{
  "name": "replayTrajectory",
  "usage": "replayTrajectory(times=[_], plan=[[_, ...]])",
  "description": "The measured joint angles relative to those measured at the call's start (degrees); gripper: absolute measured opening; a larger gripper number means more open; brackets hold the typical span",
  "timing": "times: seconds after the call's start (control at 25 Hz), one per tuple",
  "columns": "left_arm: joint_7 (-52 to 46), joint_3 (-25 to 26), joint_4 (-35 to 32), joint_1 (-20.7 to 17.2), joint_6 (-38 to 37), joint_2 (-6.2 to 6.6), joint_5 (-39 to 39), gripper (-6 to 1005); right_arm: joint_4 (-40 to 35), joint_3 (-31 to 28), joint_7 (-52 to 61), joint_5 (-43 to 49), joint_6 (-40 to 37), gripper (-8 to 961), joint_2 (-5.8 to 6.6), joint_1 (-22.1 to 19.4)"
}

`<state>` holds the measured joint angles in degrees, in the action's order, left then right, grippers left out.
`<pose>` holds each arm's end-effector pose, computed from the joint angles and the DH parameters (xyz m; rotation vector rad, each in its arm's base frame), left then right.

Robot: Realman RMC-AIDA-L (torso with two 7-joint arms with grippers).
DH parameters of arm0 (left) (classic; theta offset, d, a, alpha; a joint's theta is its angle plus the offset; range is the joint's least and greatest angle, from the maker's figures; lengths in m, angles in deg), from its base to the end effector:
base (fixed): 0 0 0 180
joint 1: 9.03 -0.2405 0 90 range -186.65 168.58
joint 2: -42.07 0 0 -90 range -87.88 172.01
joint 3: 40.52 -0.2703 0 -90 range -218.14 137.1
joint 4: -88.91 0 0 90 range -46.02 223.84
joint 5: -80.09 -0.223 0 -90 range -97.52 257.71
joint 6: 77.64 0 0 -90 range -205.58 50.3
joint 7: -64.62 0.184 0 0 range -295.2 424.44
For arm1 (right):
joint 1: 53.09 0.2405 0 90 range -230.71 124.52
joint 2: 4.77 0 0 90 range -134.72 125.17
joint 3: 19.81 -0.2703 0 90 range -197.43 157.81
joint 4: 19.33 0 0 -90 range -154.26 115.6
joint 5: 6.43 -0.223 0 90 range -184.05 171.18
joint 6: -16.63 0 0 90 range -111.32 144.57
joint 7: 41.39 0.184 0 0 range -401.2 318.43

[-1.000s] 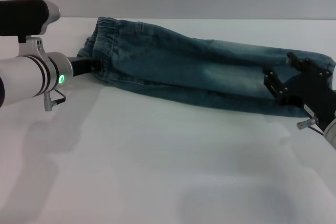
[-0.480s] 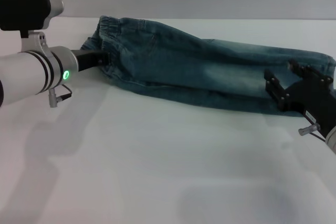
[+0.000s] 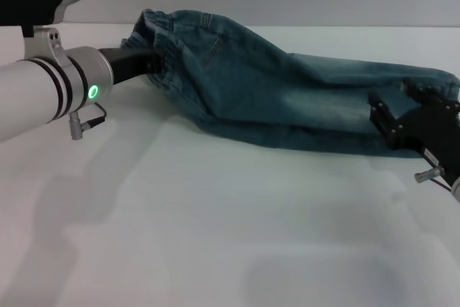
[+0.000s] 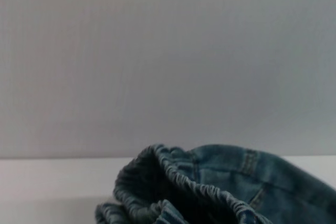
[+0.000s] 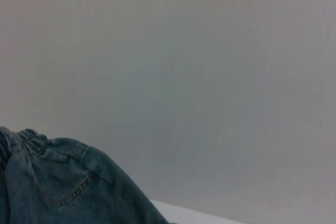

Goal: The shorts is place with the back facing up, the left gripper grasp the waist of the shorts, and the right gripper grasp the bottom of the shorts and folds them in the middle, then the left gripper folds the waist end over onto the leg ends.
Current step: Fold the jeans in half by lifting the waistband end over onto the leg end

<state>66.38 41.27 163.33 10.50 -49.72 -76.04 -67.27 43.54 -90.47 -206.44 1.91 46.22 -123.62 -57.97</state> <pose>-0.2119 0.4377 -0.0535 -1.9733 -1.0764 -0.3799 0.2820 0.3332 -0.0573 -1.8803 0.5083 0.5637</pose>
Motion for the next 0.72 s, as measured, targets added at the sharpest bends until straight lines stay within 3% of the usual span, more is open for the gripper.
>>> replayTrajectory(times=[0.2, 0.44, 0.72], plan=[[0.00, -0.70, 4.11, -2.11, 1.55, 0.05, -0.43, 34, -6.12, -2.19, -0.04, -3.86, 9.01, 491, -0.24, 0.83], [0.00, -2.18, 7.07, -3.16, 2.64, 0.09, -0.45, 34, -16.06, -2.71, 0.18, -11.10, 17.51, 269, 0.00, 5.34], [0.00, -3.39, 13.88, -4.20, 5.46, 0.17, -0.47, 33, -18.40, -1.99, 0.24, -11.27, 18.02, 140, -0.26, 7.89]])
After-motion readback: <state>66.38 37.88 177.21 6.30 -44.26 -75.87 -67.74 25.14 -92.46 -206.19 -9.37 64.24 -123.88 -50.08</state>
